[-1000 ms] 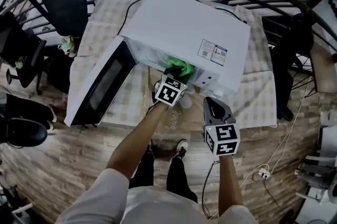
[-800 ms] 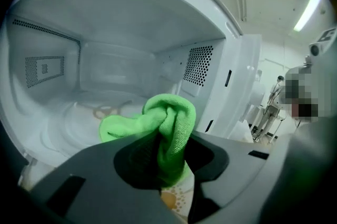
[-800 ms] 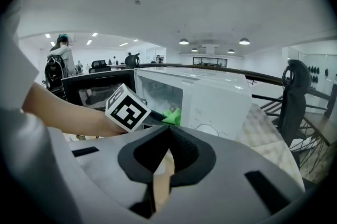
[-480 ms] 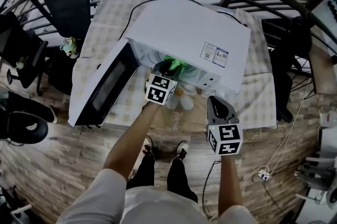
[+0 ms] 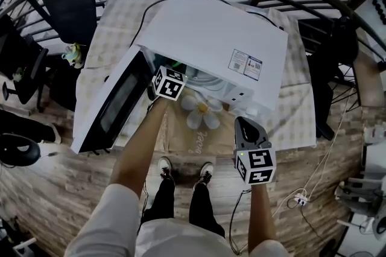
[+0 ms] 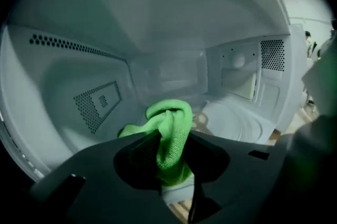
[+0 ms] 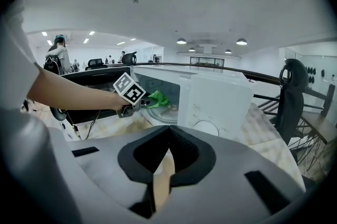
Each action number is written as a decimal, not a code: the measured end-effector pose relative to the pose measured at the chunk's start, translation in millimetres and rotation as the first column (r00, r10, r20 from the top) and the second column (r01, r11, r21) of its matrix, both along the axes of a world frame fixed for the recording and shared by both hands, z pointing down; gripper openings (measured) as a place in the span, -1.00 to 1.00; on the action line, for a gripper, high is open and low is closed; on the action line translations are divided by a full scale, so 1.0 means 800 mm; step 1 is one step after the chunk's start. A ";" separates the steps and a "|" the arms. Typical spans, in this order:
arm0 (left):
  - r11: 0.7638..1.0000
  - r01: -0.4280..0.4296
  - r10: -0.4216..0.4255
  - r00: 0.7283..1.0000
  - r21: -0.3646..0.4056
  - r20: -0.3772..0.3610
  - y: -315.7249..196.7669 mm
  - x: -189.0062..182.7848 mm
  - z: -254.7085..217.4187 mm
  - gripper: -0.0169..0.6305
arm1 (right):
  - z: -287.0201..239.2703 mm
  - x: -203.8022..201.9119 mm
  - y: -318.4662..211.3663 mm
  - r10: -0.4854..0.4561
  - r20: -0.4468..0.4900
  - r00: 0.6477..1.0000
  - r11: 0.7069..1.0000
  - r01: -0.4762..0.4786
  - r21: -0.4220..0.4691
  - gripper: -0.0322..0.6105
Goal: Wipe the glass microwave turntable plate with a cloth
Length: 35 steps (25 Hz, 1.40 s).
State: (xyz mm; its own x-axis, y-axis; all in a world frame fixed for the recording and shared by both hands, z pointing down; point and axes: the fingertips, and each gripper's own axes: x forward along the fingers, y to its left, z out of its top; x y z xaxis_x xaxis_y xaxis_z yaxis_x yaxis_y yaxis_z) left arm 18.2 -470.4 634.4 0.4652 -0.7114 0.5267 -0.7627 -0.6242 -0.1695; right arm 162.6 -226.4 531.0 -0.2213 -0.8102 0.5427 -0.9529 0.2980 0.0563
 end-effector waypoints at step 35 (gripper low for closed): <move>0.984 -0.089 0.099 0.993 0.154 -0.057 0.036 0.047 -0.058 -0.56 | -0.010 0.002 -0.021 -0.010 0.010 1.000 1.000 0.010 0.006 -0.86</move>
